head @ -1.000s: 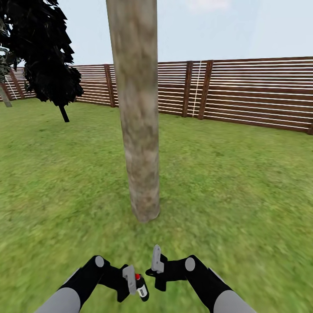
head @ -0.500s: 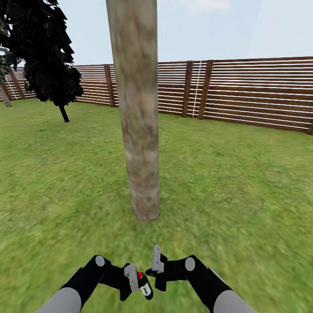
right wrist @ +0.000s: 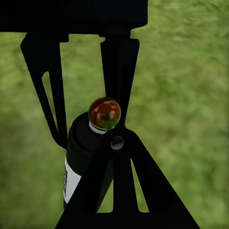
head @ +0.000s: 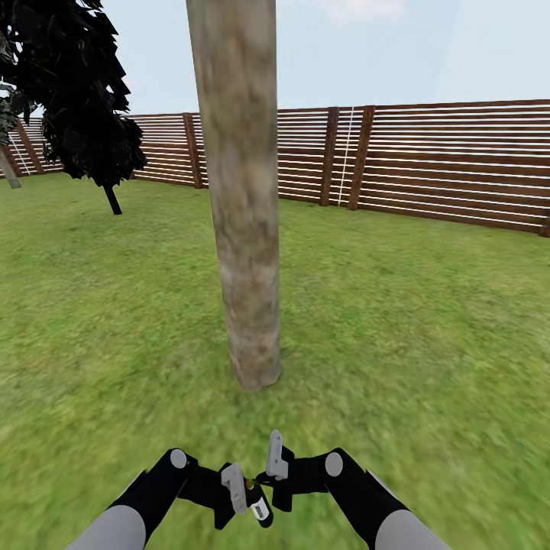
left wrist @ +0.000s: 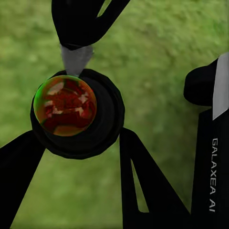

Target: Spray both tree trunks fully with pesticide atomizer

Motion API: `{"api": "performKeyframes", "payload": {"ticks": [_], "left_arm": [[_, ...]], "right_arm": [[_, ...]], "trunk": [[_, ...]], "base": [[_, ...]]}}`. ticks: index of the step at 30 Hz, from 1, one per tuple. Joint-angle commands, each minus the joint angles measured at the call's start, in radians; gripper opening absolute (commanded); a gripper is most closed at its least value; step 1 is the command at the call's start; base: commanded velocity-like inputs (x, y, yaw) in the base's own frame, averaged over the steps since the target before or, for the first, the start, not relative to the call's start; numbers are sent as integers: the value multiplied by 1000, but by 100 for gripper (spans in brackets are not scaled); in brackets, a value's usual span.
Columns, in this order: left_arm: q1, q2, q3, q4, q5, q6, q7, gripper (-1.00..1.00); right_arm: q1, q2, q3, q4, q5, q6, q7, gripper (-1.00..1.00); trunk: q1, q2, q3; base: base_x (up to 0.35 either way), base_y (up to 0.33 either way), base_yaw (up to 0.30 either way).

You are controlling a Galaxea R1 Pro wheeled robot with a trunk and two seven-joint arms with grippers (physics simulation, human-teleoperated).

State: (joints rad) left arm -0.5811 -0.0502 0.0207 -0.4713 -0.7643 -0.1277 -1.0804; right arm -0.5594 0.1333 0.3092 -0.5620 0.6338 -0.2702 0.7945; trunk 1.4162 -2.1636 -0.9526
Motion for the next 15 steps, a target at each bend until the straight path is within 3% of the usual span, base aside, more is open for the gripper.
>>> {"api": "performKeyframes", "payload": {"ticks": [1, 7, 11, 13, 15], "left_arm": [[0, 0, 2, -1, -9, -10, -2, -100], [0, 0, 2, -1, -9, -10, -1, -100], [0, 14, -1, 0, -16, -10, -1, -100], [1, 33, -3, 0, -28, -8, -1, -100], [1, 75, -4, 0, -46, -7, -1, -100]], "right_arm": [[0, 0, -1, -1, 10, -6, 0, -100], [0, 0, -1, -1, 10, -6, 0, -100], [0, 0, -1, -1, 9, -6, 0, -100], [0, 0, 0, -1, 10, -6, 0, -100], [0, 0, 0, -1, 9, -6, 0, -100]], "trunk": [[0, 0, -1], [0, 0, -1], [0, 0, -1], [0, 0, -1], [0, 0, -1]], "base": [[0, 0, 0], [0, 0, 0], [0, 0, 0], [0, 0, 0], [0, 0, 0]]}}
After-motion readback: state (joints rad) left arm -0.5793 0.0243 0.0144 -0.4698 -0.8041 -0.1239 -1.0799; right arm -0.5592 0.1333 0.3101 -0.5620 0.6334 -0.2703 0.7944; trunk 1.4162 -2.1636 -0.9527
